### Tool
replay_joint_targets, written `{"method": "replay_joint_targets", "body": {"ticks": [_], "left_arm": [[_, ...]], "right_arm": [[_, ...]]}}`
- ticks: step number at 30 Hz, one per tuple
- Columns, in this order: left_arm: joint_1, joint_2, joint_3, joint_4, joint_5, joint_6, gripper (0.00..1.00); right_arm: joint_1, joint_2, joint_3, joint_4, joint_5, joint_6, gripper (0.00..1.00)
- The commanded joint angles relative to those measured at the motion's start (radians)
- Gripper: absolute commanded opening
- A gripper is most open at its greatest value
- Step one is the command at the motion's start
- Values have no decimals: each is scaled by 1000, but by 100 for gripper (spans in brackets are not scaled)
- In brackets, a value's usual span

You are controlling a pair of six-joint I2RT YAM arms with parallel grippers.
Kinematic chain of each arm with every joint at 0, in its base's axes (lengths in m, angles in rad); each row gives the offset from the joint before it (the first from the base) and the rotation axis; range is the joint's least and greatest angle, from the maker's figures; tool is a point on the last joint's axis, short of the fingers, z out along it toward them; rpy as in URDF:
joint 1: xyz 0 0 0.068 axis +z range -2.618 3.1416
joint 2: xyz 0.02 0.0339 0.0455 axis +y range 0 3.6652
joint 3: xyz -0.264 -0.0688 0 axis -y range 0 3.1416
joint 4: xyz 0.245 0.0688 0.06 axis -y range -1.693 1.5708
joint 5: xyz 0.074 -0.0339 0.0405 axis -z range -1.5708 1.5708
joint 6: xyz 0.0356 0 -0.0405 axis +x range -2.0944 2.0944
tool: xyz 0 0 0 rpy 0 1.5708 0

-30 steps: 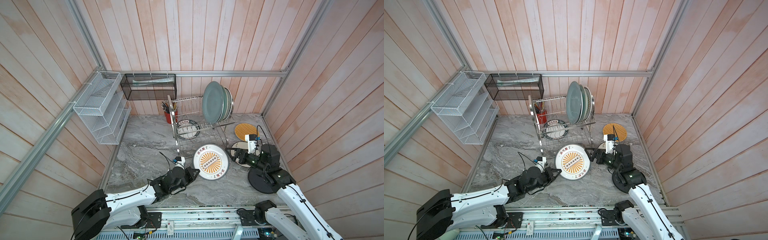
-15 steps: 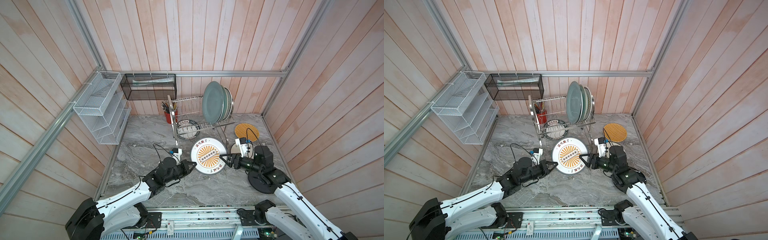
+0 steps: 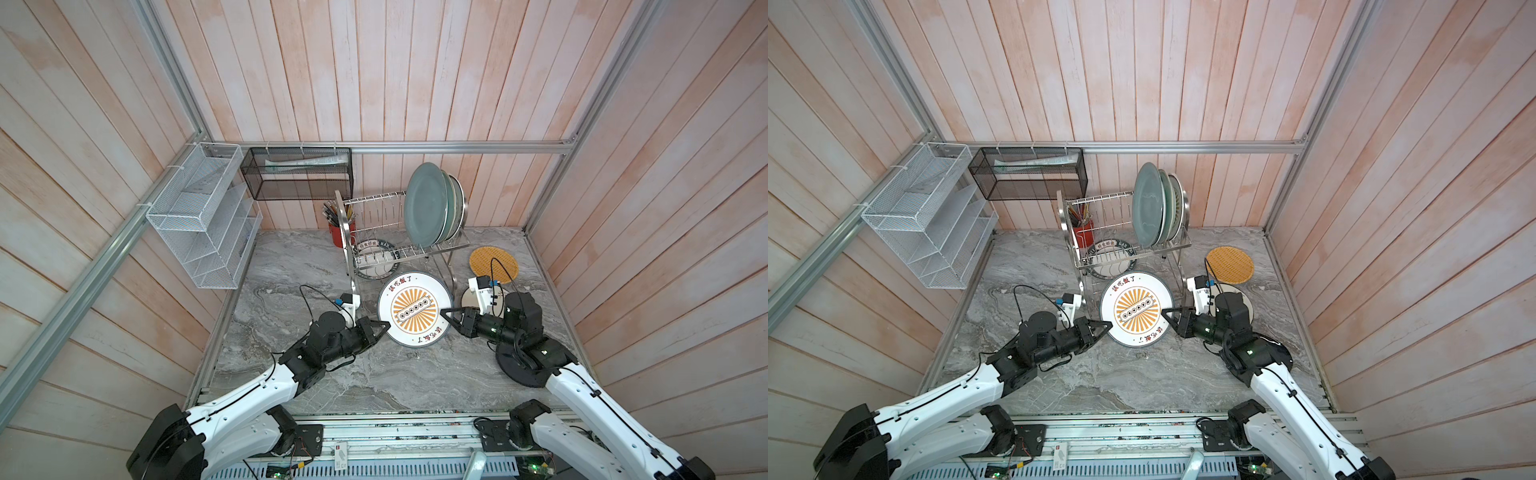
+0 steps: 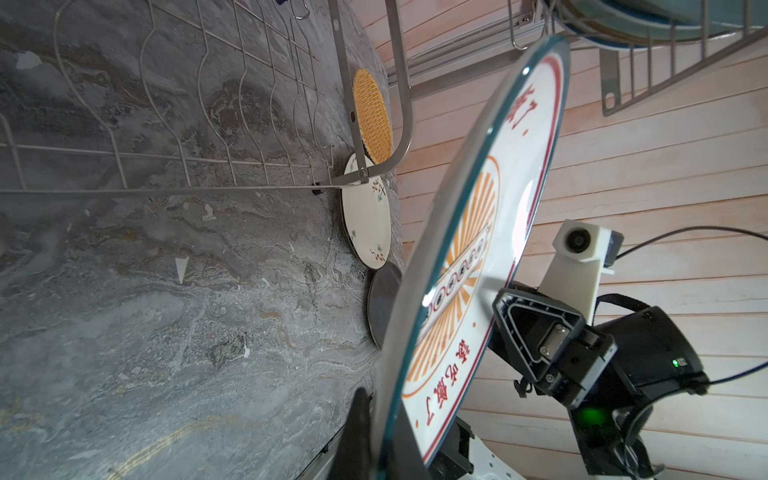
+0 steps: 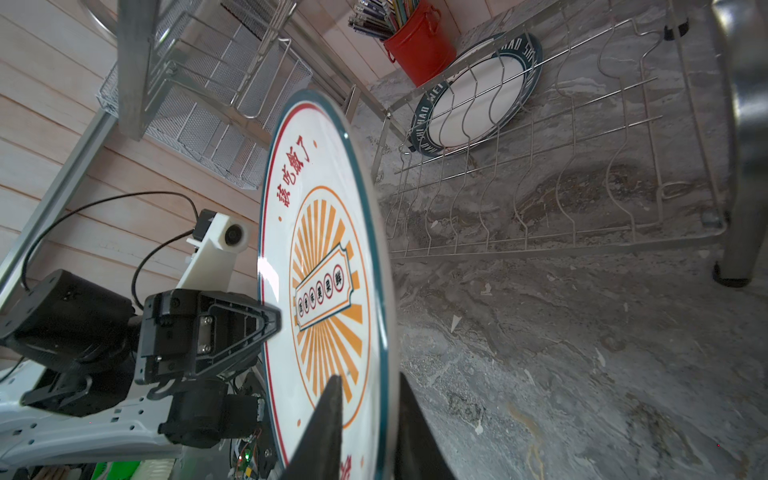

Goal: Load the plates into the dish rack
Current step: 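Close the right gripper on the sunburst plate rim while left holds it, then open the left gripper and withdraw it while right holds the plate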

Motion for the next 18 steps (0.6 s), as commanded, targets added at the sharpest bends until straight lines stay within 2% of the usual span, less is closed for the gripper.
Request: {"method": "replay_joint_targets", "body": {"ticks": [1, 6, 7, 8, 11, 16, 18], "left_arm": [[7, -18, -23, 62, 16, 21, 0], [22, -25, -50, 65, 9, 26, 0], [31, -33, -58, 59, 3, 30, 15], [38, -48, -69, 48, -6, 34, 38], [55, -122, -89, -15, -52, 55, 72], [66, -326, -81, -190, -175, 146, 100], [72, -417, -75, -248, -214, 190, 100]], "right_arm": [[20, -8, -39, 114, 0, 101, 0], [27, -93, -119, 210, 117, 244, 0], [27, -107, -120, 199, 142, 248, 0], [27, -120, -114, 172, 171, 247, 0], [26, -144, -73, 72, 254, 198, 0], [24, -168, -10, -53, 346, 130, 0], [24, -179, 9, -80, 359, 122, 0]]}}
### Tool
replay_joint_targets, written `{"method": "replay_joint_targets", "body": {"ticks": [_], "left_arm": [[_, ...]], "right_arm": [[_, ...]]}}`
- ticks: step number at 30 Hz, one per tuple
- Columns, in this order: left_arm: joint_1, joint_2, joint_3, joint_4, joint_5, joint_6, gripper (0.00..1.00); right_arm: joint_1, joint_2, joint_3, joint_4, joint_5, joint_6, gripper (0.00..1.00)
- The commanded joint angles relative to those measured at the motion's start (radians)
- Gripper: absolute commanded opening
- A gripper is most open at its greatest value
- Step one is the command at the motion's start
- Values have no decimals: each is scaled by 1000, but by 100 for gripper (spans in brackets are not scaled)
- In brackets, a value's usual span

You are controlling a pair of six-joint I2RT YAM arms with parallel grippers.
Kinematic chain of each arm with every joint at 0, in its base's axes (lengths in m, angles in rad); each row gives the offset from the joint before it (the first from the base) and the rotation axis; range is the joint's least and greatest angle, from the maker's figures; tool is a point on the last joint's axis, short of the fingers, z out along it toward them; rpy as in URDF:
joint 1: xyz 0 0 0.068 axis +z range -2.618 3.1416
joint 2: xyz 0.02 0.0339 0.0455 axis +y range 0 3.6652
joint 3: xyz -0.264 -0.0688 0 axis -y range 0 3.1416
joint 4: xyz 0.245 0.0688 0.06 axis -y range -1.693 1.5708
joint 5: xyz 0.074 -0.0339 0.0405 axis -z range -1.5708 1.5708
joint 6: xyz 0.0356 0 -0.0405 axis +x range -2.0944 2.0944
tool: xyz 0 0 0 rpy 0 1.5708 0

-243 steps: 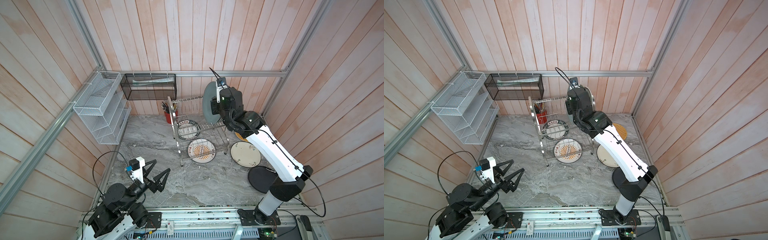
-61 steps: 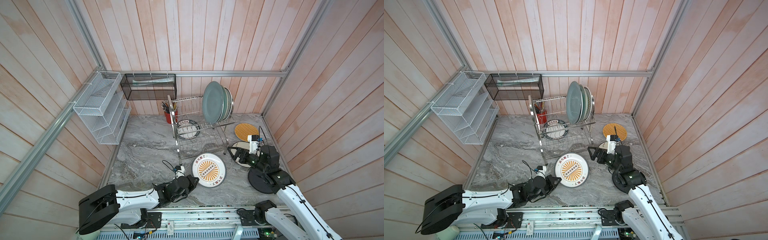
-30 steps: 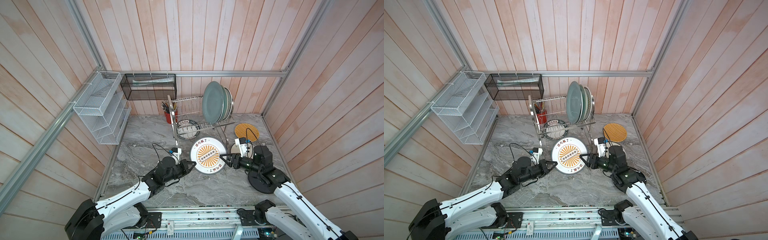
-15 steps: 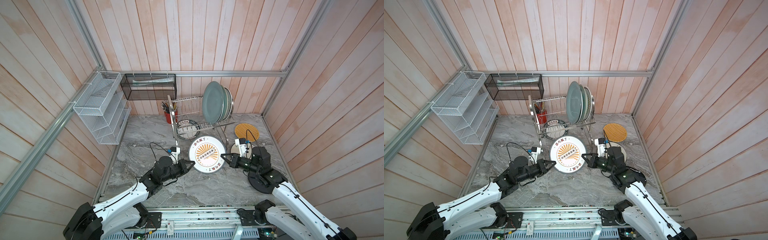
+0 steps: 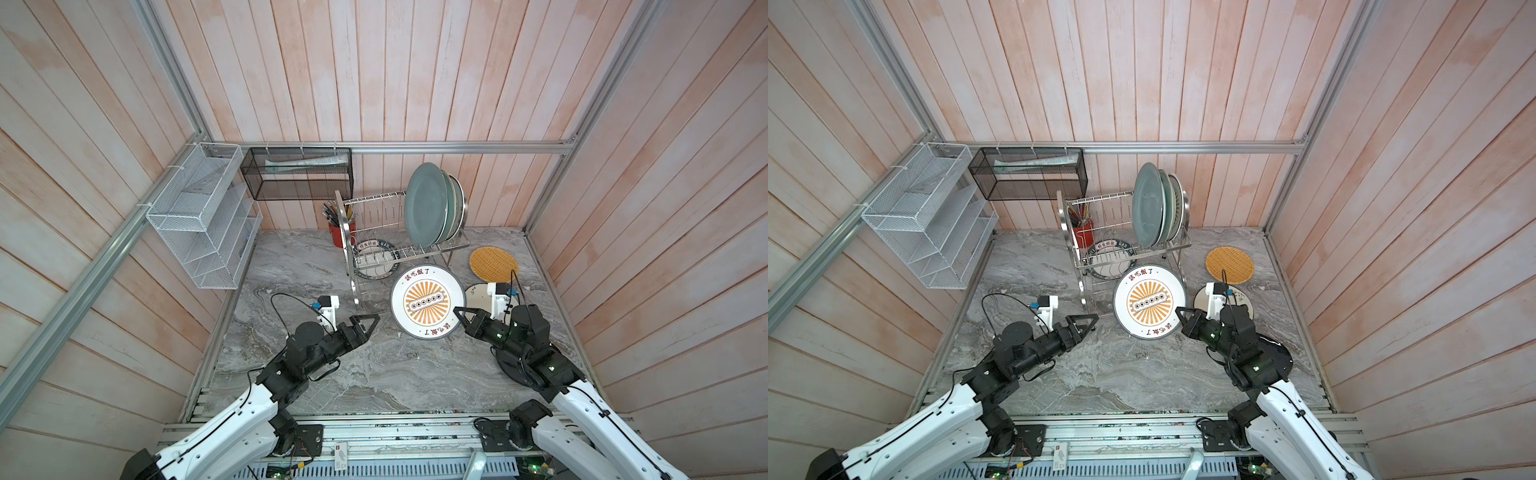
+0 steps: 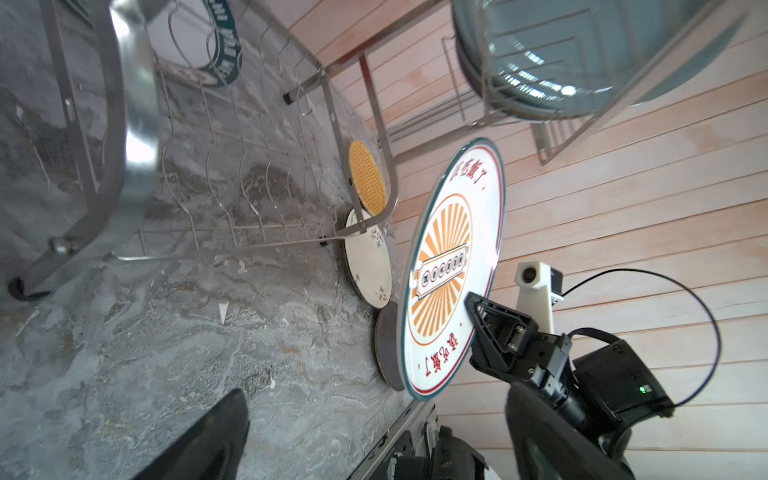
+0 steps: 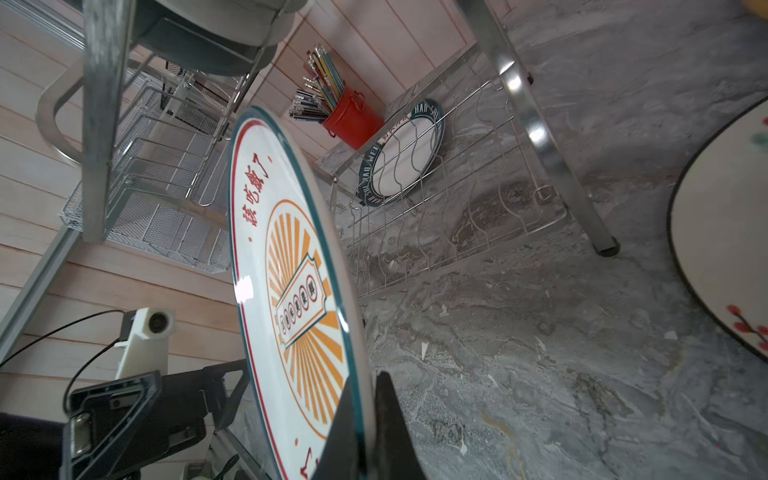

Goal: Load the plates into the dish rack
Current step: 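Open the left gripper and withdraw it while right holds the plate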

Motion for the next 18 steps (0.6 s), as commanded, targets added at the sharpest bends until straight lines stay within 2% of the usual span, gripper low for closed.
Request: {"method": "replay_joint_targets", "body": {"ticks": [1, 5, 8, 13, 18], "left_arm": [[12, -130, 8, -150, -109, 114, 100], [15, -267, 61, -315, -194, 226, 100], [17, -306, 124, -433, -249, 318, 100], [18, -284, 218, -545, -294, 475, 100], [20, -230, 258, -573, -312, 606, 100]], "right_arm": [[-2, -32, 65, -43, 67, -30, 0], [-4, -62, 78, -71, 76, -84, 0], [-3, -69, 95, -93, 76, -107, 0], [-3, -70, 137, -93, 31, -145, 0], [-2, -62, 186, -117, 0, -168, 0]]}}
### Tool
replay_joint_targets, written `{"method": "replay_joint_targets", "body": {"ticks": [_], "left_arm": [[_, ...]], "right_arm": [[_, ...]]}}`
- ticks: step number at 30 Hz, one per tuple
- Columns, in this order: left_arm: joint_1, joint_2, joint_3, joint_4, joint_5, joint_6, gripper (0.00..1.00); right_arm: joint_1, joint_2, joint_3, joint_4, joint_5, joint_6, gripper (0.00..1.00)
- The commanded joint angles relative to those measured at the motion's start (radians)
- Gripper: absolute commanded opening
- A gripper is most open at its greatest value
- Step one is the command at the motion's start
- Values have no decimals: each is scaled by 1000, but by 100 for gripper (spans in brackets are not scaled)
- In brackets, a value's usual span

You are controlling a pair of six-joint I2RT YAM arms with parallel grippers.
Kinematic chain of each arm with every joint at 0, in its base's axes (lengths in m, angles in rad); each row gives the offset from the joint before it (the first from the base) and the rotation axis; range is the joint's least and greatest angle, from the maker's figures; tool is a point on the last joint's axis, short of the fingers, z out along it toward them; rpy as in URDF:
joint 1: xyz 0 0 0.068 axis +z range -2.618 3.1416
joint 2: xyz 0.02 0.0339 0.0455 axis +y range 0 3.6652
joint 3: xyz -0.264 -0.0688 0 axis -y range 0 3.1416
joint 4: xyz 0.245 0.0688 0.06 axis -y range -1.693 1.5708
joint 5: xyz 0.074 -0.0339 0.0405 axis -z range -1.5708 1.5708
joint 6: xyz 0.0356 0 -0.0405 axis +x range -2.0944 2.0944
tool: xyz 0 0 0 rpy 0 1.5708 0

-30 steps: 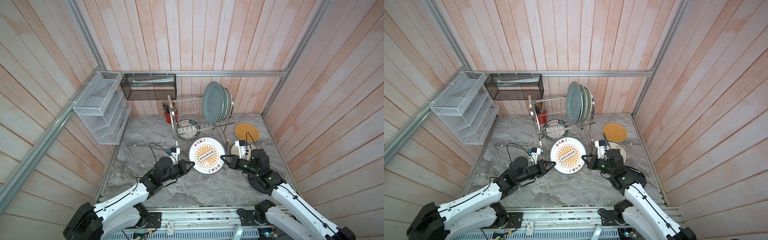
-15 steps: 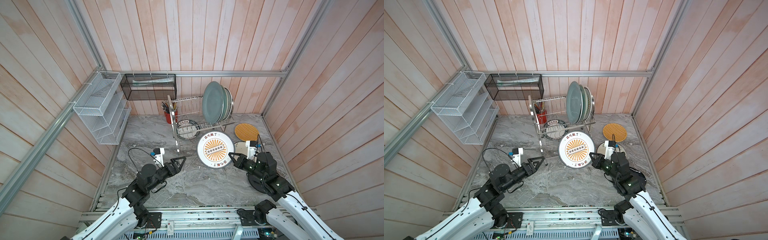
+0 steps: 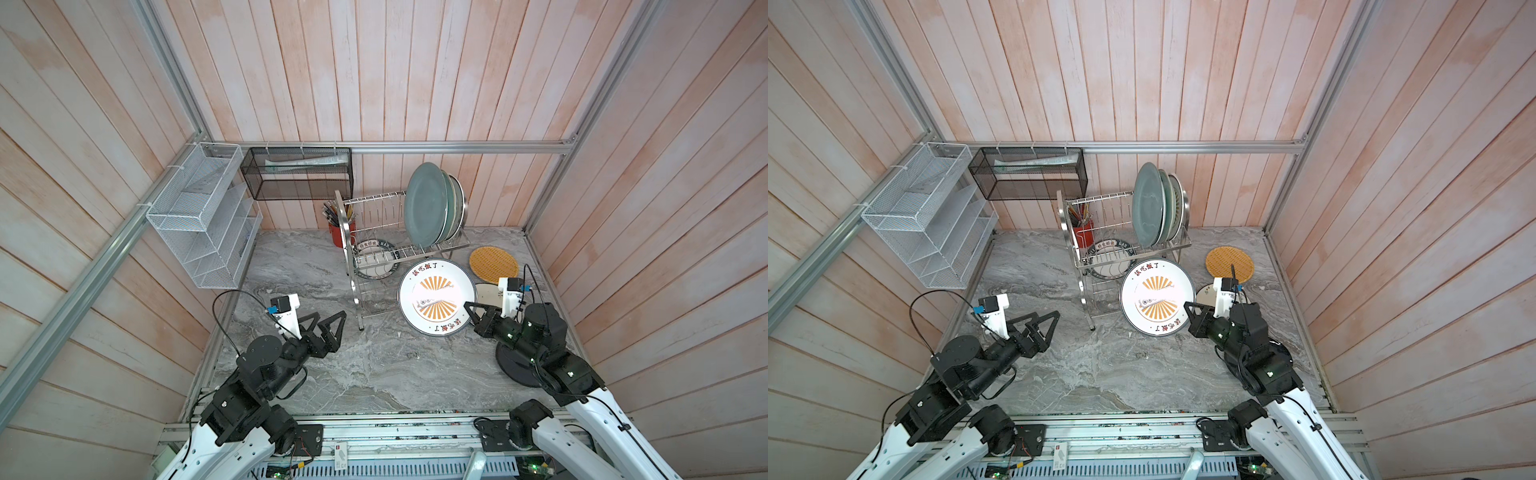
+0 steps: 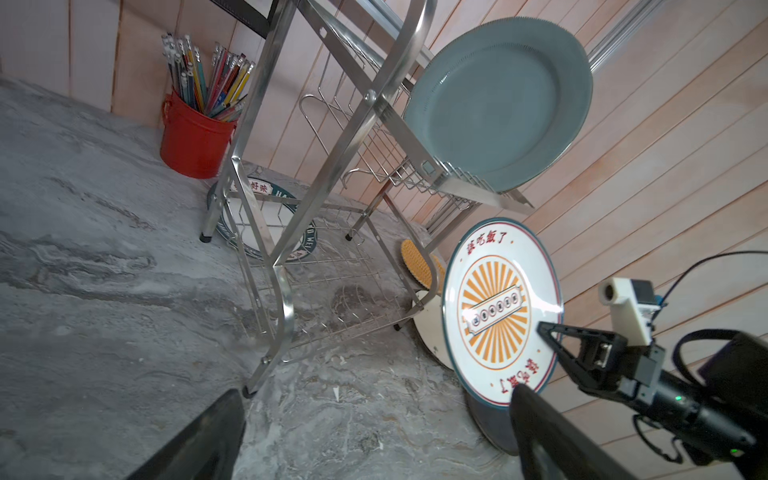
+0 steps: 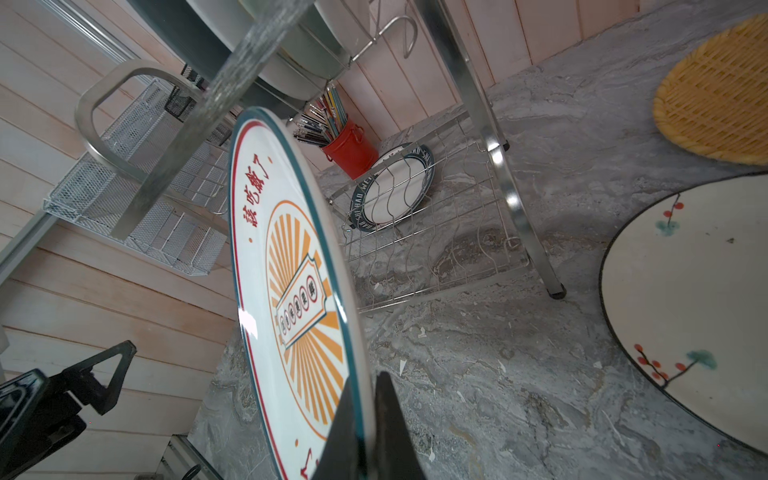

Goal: Load the plates into the dish rack
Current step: 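Open the left gripper and withdraw it while right holds the plate, then lift the sunburst plate with the right gripper up to the rack's upper tier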

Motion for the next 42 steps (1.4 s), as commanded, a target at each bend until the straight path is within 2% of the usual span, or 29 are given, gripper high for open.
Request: {"method": "replay_joint_targets", "body": {"ticks": [1, 10, 13, 19, 24, 29, 35, 39, 42], "left_arm": [[7, 36, 35, -76, -34, 136, 100], [7, 68, 79, -125, 29, 217, 100], [7, 42, 72, -158, -8, 221, 100], [9, -52, 48, -140, -35, 224, 100], [9, -88, 41, -132, -21, 221, 100], [9, -106, 31, -117, 16, 220, 100], [9, -106, 24, -103, 42, 225, 100], [10, -106, 23, -101, 45, 225, 100], [11, -107, 22, -99, 47, 226, 100]], "right_arm": [[-2, -5, 66, 22, -45, -28, 0], [-1, 40, 186, 9, -146, -62, 0], [-1, 68, 240, 12, -206, -67, 0], [-1, 96, 295, 158, -371, -23, 0], [1, 201, 418, 190, -346, -13, 0], [3, 363, 588, 154, -222, -34, 0], [38, 557, 834, 57, 29, -121, 0], [145, 707, 1058, -68, 334, -240, 0], [250, 828, 1217, -133, 626, -344, 0]]}}
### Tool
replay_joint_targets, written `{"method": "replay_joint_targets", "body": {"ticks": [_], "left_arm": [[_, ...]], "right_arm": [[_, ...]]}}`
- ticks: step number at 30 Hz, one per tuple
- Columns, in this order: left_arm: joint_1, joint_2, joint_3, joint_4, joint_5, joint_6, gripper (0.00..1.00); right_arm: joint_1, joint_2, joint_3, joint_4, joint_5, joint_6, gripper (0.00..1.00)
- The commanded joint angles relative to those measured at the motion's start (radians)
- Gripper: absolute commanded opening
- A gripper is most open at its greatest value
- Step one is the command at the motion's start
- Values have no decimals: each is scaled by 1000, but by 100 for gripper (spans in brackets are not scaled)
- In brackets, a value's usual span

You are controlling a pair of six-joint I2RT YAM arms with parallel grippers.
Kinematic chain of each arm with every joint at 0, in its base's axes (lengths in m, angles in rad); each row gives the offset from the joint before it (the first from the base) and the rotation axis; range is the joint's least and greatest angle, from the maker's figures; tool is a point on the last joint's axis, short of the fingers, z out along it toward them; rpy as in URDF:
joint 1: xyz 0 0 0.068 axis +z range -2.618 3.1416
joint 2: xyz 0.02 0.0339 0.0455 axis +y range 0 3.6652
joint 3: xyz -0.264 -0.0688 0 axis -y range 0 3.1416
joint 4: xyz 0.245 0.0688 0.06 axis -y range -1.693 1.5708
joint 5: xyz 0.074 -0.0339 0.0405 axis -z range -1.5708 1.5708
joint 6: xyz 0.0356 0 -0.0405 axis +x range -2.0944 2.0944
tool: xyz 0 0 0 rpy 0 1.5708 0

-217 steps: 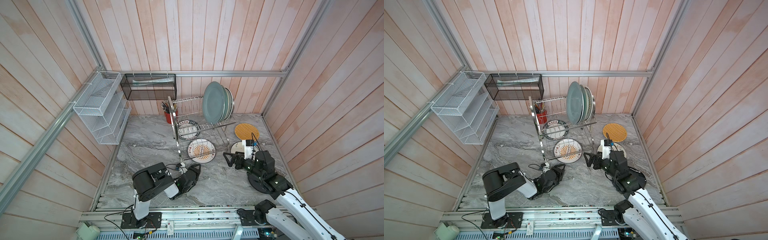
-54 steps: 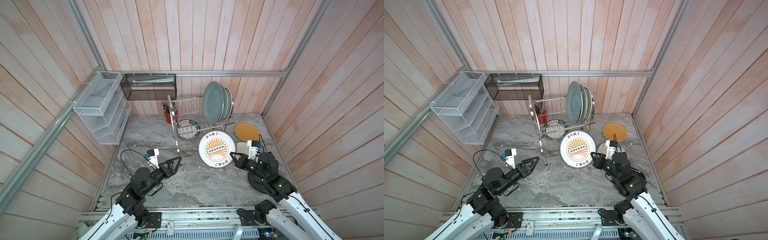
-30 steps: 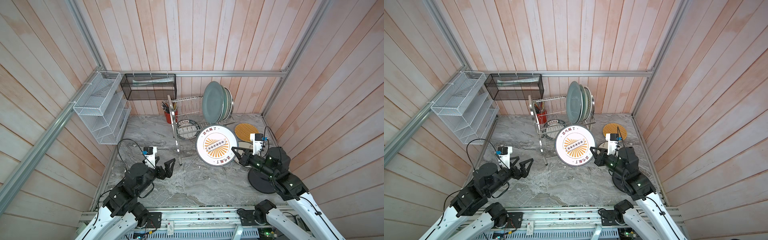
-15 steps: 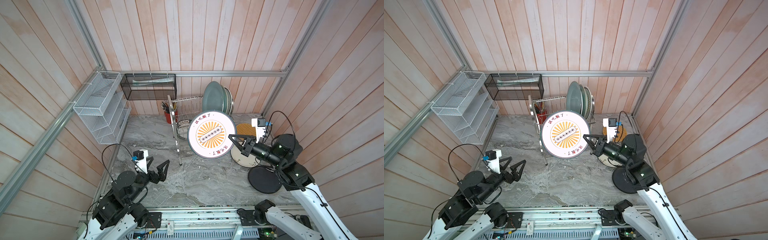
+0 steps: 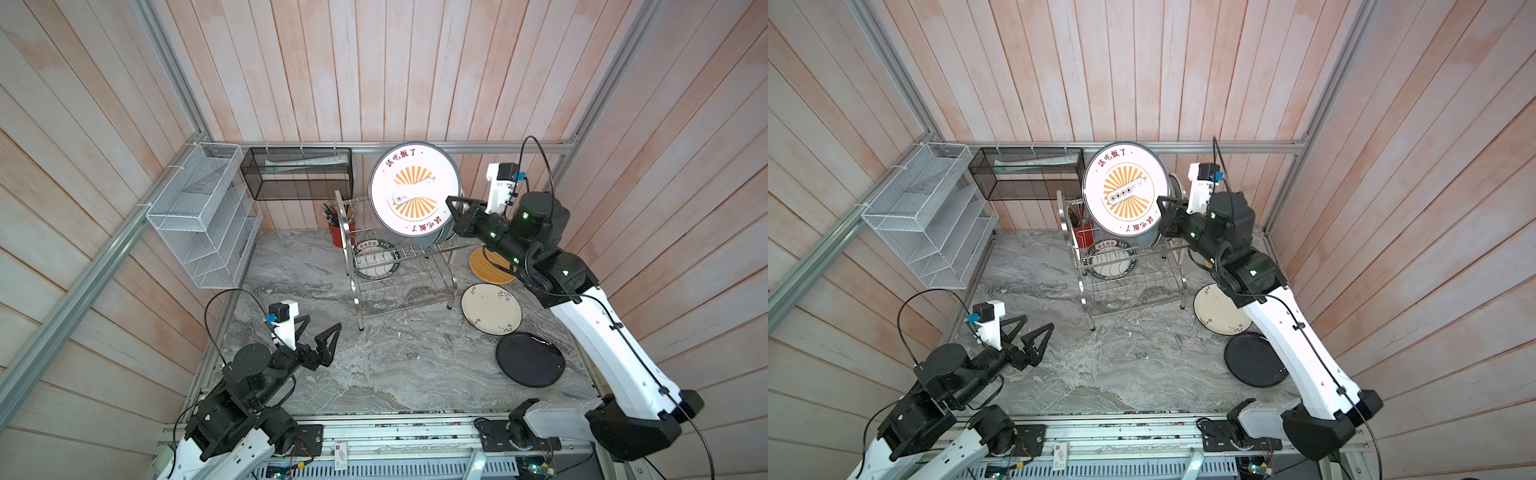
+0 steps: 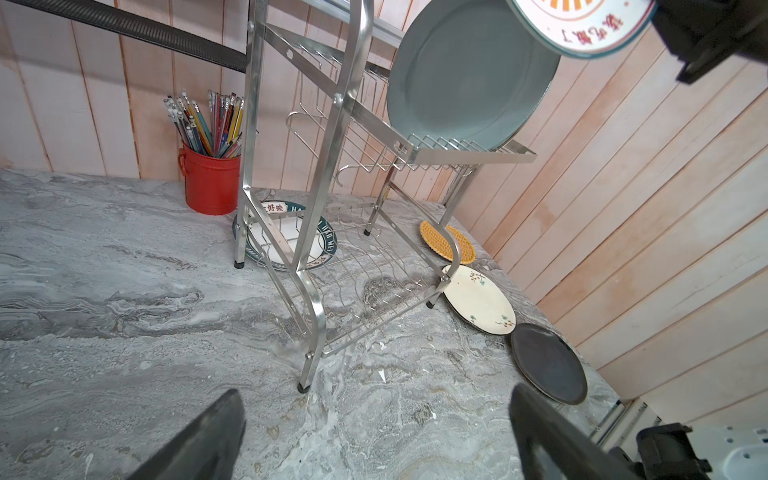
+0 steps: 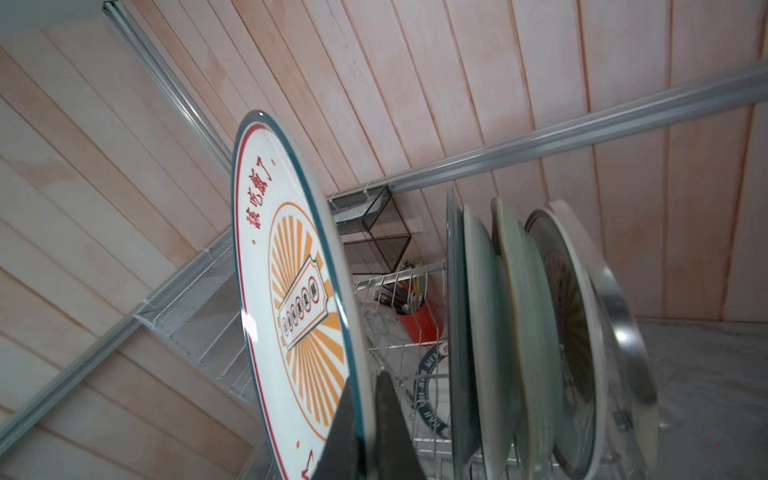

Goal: Load the plates into the dish rack
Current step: 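Lift the sunburst plate with the right gripper up to the rack's upper tier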

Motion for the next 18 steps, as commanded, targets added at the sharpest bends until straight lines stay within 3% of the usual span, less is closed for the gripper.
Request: {"method": "replay_joint_targets", "body": {"ticks": [1, 8, 18], "left_arm": [[6, -13, -12, 25, 16, 22, 100], [6, -9, -17, 30, 20, 21, 100], [5, 18, -18, 34, 26, 22, 100]], "right_arm": [[96, 98, 170, -71, 412, -160, 0], [175, 351, 478, -198, 716, -303, 0], [211, 502, 583, -271, 829, -410, 0]]}}
